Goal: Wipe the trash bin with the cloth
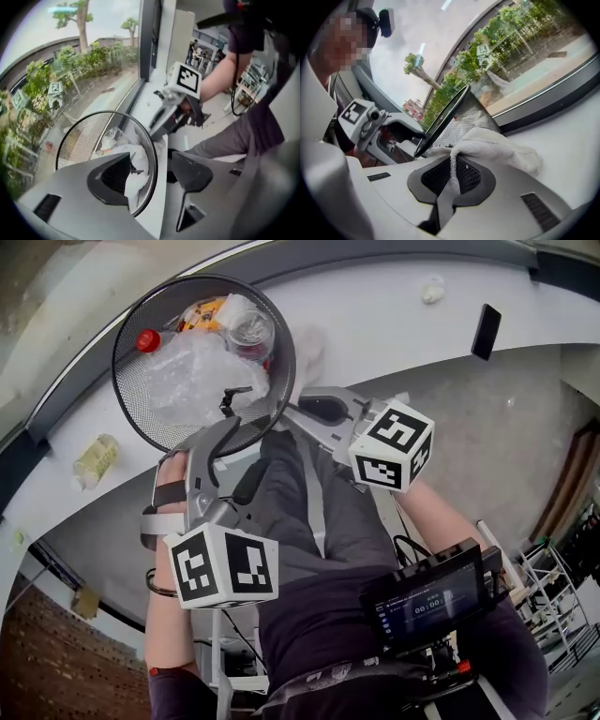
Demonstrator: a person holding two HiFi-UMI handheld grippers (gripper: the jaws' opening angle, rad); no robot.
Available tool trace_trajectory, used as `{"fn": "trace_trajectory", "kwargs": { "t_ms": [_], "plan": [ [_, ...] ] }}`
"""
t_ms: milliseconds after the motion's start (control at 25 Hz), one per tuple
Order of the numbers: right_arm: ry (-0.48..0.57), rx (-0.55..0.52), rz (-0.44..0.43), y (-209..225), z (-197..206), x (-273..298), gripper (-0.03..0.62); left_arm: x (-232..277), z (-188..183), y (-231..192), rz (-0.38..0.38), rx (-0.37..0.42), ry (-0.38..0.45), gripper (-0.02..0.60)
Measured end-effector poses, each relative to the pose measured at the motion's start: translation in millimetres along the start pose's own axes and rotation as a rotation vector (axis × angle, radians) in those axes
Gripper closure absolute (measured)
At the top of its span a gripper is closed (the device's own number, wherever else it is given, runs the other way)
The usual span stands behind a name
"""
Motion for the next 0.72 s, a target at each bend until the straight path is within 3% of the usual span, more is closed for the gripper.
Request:
{"fn": "trace_trajectory", "kwargs": {
  "t_ms": [120,200,240,360,400,560,640,720],
  "plan": [
    [0.101,0.014,0.100,26,-37,-13,0.576,4,37,-2,0.008,0.170,-0.158,0.311],
    [0.148,-0.010,0.136,39,-56,-15,0.576,10,48,-2,-0.012,0.208,-0.192,0.313],
    [0.144,-0.030,0.139,42,-59,-12,0.576,12,47,-3,-0.026,0.190,-0.177,0.314],
    [0.051,-0.080,0.098,35,-43,4,0.576,13,28,-7,-0.074,0.047,-0.086,0.430],
    [0.016,-0.083,0.081,30,-32,7,0.576,14,22,-7,-0.080,0.003,-0.065,0.441],
    [-0.087,-0.066,0.011,3,6,5,0.576,24,3,0,-0.082,0.002,-0.041,0.519],
    [-0.125,-0.071,-0.046,-14,19,6,0.576,24,-1,1,-0.083,-0.037,-0.009,0.526],
    [-0.151,-0.073,-0.089,-25,24,7,0.576,21,-12,-2,-0.083,-0.147,0.078,0.526]
  ]
}}
Point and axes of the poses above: the fingertips, and each gripper's own axes: x forward along the fingers, y to its right, z out of its underside, the point moved 2 cm from there along -x, backward along the fingers, and after that the axes turned 15 degrees about y, right-handed, at the moved point
